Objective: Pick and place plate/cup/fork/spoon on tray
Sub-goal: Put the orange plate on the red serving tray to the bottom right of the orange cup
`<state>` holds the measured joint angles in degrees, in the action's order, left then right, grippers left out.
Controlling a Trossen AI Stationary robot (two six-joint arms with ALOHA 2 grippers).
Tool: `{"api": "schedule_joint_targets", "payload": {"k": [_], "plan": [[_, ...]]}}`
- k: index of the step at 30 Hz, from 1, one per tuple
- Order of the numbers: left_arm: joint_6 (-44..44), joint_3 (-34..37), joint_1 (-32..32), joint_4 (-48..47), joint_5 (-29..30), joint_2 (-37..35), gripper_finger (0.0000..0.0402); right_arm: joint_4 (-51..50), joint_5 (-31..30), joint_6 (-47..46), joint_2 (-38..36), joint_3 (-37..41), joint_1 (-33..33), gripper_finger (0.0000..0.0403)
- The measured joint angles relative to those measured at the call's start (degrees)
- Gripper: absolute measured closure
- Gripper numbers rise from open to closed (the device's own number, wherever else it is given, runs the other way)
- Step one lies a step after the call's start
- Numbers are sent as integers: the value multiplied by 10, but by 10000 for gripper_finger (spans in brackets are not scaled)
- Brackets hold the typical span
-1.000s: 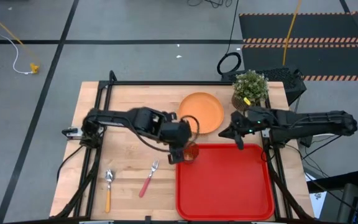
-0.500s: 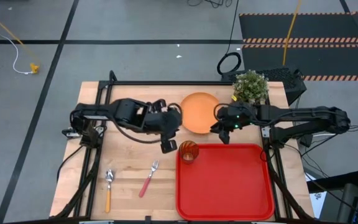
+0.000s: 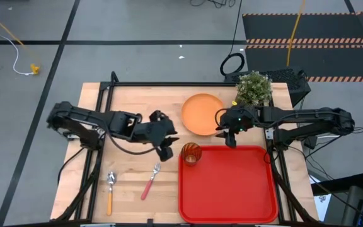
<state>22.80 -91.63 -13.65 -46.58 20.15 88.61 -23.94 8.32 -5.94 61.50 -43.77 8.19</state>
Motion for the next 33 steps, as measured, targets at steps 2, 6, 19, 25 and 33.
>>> {"api": "schedule_joint_targets", "payload": {"k": [2,6,19,25,33], "plan": [[25,48,-1,26,8,-31,293,-23,-17,27,7,0,0,250],[78,118,-2,63,23,-79,293,-32,-38,74,28,4,0,250],[195,176,-31,81,46,-109,293,24,-56,238,143,7,1,250],[241,177,-56,76,63,-107,293,36,-69,286,186,7,1,250],[274,177,-79,73,89,-106,293,61,-71,327,230,7,4,275]]}}
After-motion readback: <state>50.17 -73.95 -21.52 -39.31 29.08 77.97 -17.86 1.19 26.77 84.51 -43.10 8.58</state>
